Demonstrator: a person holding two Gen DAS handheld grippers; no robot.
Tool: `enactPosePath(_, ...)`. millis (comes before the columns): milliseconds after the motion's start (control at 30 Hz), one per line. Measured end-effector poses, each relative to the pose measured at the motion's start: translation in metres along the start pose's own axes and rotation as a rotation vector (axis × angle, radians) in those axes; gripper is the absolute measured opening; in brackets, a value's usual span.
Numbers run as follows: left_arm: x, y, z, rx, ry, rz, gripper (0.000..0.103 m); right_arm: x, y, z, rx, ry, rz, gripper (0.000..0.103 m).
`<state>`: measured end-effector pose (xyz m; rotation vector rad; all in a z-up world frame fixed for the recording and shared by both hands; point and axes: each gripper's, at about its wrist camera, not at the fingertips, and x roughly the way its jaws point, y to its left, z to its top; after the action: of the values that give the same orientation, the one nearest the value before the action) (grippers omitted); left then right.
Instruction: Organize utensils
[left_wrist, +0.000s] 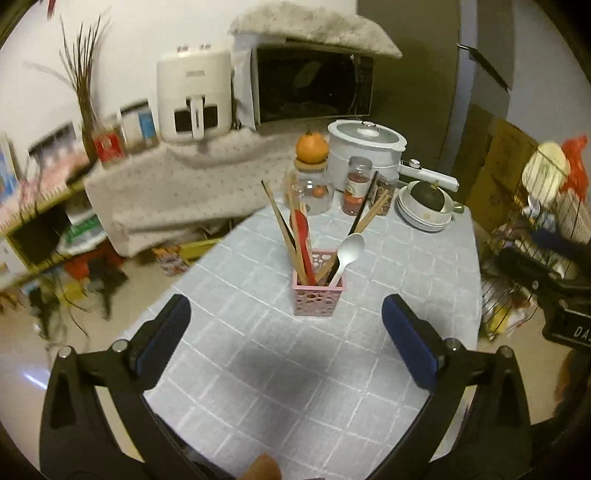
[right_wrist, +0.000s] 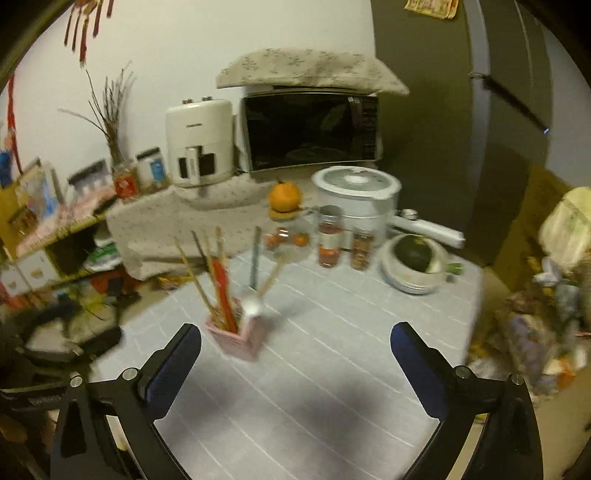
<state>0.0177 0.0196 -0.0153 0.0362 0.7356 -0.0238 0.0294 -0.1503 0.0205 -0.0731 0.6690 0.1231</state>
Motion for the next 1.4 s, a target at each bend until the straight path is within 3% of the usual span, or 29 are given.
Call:
enactPosePath(133, -0.018, -0.009, -0.001, 0.000, -0.032, -0.004, 0.103, -0.028, 0.000, -0.008, -0.035, -0.050, -0.079, 0.103)
enactPosePath(267, -0.027, -0.015, 0.001, -0.018, -0.056, 0.002, 0.103, -0.040, -0.004, -0.009, -0.019, -0.067, -0.104, 0.103)
enactPosePath(1400, -0.036, -0.025, 0.000, -0.040, -0.098, 0.033, 0.103, -0.037, -0.014, -0.009, 0.019, -0.050, -0.102, 0.103)
